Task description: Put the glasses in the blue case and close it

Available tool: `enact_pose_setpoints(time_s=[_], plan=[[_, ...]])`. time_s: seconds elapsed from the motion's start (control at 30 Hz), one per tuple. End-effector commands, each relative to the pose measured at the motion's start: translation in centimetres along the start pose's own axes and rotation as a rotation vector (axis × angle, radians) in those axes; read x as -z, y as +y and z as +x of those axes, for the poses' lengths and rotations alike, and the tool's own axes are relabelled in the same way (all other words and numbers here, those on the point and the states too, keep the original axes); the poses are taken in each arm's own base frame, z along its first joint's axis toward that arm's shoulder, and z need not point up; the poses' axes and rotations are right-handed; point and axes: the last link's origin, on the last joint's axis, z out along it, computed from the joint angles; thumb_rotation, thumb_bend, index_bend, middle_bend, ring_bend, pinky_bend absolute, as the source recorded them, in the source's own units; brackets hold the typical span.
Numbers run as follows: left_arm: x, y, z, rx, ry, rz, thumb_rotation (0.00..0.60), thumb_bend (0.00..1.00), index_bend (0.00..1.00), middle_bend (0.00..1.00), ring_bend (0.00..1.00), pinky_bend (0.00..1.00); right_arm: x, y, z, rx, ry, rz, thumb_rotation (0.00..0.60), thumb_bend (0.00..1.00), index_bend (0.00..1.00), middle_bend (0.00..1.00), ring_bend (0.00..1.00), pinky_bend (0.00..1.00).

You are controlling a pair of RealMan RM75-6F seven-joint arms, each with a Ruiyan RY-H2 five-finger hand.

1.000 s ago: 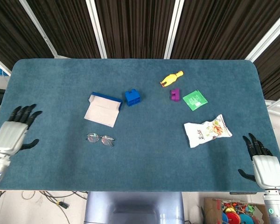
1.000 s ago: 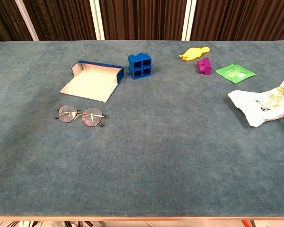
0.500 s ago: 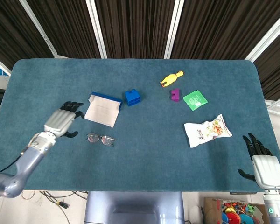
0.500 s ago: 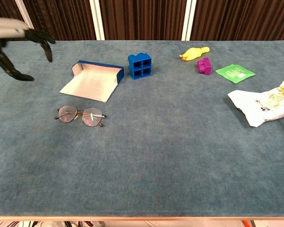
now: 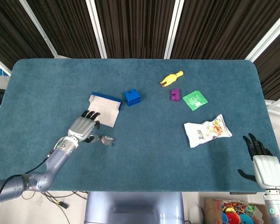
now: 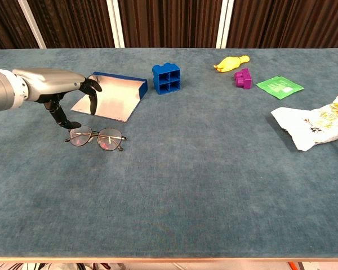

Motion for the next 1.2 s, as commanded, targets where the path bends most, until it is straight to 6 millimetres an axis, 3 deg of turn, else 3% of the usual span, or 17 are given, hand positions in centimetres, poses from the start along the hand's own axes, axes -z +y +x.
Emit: enact_pose_setpoints(time_s=[0.03,1.2], plan=[[-0.2,0.3,-0.3,0.0,-0.004,-0.002,0.6,0.34,0.4,0.08,0.02,0.04,0.0,0.0,0.0,-0.005,-0.001,-0.002,0.6,0.08,0.02,0.0,0.15,0.32],[-1.8,2.7,-2.1,-0.048,-0.005,-0.036,0.6,0.34,0.53,0.12,0.02,0.03,-0.1,0.0,0.0,-0.015,-0.015,0.005,0.6,0.08,0.02,0.0,0.15,0.32]])
